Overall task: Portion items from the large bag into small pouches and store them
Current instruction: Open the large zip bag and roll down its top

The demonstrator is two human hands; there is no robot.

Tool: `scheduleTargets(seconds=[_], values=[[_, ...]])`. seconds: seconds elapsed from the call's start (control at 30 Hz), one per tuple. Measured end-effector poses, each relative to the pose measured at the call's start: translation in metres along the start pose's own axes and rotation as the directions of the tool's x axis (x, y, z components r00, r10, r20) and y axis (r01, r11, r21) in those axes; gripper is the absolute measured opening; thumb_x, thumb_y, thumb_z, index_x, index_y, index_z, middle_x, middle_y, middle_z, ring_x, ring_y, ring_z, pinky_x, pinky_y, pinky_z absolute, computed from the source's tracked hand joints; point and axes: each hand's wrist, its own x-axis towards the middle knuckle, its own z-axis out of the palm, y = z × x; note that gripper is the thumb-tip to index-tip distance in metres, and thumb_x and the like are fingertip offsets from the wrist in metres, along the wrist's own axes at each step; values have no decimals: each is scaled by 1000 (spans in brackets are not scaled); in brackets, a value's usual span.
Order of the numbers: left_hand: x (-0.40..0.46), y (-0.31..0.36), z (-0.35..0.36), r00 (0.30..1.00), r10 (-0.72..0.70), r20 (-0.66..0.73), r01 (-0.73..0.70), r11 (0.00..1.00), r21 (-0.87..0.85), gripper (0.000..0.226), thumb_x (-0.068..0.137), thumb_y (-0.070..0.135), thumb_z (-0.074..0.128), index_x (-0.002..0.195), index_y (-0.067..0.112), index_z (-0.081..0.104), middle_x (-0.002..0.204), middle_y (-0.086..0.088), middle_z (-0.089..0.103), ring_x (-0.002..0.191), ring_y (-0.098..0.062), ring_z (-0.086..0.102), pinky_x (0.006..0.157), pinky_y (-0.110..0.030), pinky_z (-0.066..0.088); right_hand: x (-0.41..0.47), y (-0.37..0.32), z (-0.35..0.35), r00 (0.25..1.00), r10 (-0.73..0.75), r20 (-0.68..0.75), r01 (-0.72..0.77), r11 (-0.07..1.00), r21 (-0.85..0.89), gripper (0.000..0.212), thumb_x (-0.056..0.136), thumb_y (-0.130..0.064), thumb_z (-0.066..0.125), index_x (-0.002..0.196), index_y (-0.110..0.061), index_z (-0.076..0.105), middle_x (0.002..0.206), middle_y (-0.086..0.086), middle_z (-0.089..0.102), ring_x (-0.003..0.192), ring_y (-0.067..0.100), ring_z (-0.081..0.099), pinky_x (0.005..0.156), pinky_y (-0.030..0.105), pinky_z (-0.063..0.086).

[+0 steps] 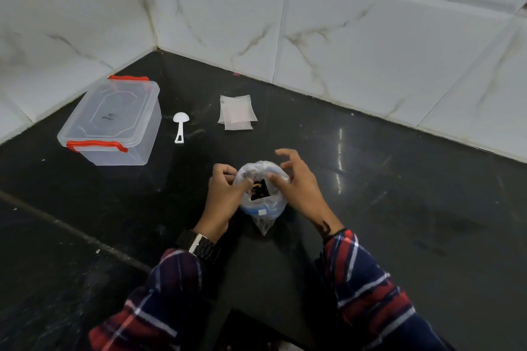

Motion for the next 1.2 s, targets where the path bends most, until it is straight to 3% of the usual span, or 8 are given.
scheduleTargets(seconds=[0.13, 0.27, 0.4, 0.5, 0.8, 1.0, 1.1, 1.2], values=[[-8, -4, -5, 985, 169, 20, -169, 958, 231, 12, 83, 6, 67, 78, 17, 64, 93, -2, 67, 89, -12, 65, 76, -28, 55, -13, -5, -2, 977, -211, -27, 203, 963, -175, 23, 89, -8, 59, 98, -29, 52, 110, -1, 53, 100, 11, 54, 73, 10, 41], [-12, 0, -2, 977, 200, 67, -211, 930, 301, 23, 88, 5, 62, 107, 17, 70, 109, 5, 65, 92, -3, 62, 70, -10, 49, -15, -10, 0, 968, -244, -51, 218, 929, -299, 24, 91, 1, 51, 104, -10, 68, 114, 7, 57, 104, 16, 56, 86, 17, 44], [-11, 4, -1, 979, 160, 129, -199, 897, 394, 45, 83, 6, 68, 126, 19, 60, 121, -2, 59, 108, -16, 59, 93, -30, 50, -14, -11, 4, 973, -223, -62, 196, 936, -293, 30, 90, 5, 49, 115, -4, 63, 119, 10, 56, 107, 18, 56, 85, 11, 41], [-16, 10, 1, 971, 129, 203, -205, 885, 417, 65, 79, 6, 71, 138, 18, 47, 128, -1, 48, 117, -16, 51, 101, -31, 43, -14, -12, 9, 977, -200, -79, 172, 948, -266, 36, 88, 9, 48, 120, -4, 59, 121, 9, 53, 109, 17, 54, 78, 0, 37], [-19, 16, -7, 952, 18, 307, -99, 964, 248, 80, 81, 2, 68, 147, 25, 30, 139, 2, 39, 118, -20, 54, 100, -38, 48, -17, -18, -4, 993, -46, 107, 72, 965, -254, 57, 86, -1, 58, 135, -29, 49, 130, -3, 38, 122, 16, 36, 96, 20, 34], [-21, 11, -5, 958, 114, 265, -161, 973, 165, 52, 84, 1, 65, 127, 28, 56, 132, 2, 50, 102, -12, 64, 88, -28, 54, -20, -26, -6, 996, -77, -55, 63, 972, -225, 22, 89, -5, 59, 98, -19, 73, 117, 0, 54, 104, 8, 51, 63, -1, 40], [-22, 6, -2, 973, 86, 215, -126, 976, 180, 40, 85, 8, 67, 120, 26, 60, 124, -5, 60, 100, -14, 66, 91, -34, 54, -23, -28, -5, 997, -50, -63, 38, 982, -185, 20, 90, -7, 61, 105, -14, 73, 113, 1, 56, 92, 3, 50, 59, -4, 39], [-25, 5, 0, 981, 42, 192, -72, 986, 151, 47, 82, 15, 72, 125, 25, 55, 120, -5, 61, 98, -14, 66, 85, -30, 56, -25, -31, -5, 999, -27, -24, 22, 985, -173, 30, 89, -8, 62, 118, -17, 65, 111, -6, 50, 101, 4, 47, 65, 2, 39]])
